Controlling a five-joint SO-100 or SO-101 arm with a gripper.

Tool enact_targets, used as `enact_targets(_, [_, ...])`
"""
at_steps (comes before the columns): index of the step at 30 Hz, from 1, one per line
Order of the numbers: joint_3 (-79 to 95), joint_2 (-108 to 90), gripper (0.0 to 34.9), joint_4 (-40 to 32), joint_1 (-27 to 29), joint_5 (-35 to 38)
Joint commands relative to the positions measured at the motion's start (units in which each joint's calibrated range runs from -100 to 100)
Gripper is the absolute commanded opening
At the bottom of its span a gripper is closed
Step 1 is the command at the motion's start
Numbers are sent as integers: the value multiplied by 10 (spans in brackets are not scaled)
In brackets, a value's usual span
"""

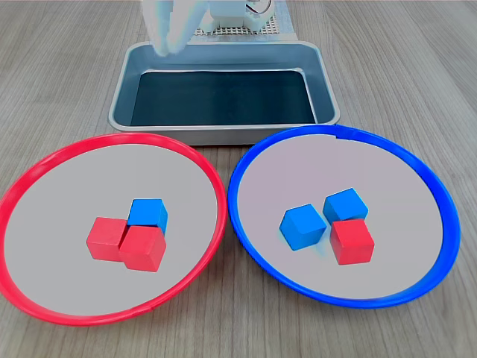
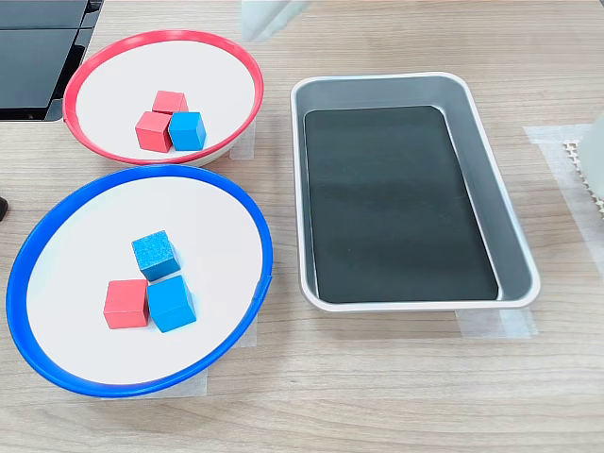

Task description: Relocate any misplaced blocks to their matching dishes.

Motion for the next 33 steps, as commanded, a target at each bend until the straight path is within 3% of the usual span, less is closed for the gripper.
enact_targets(1, [-111, 72, 4, 46, 13, 70])
enact_targets(7, [-266, 195, 21, 140, 29, 141])
enact_targets(18, [-485, 388, 110, 173, 52, 169])
enact_targets(22, [-526, 434, 161, 190, 60, 176])
enact_targets(28, [-555, 478, 195, 206, 65, 185])
enact_targets(33, [-597, 519, 201, 215, 65, 187])
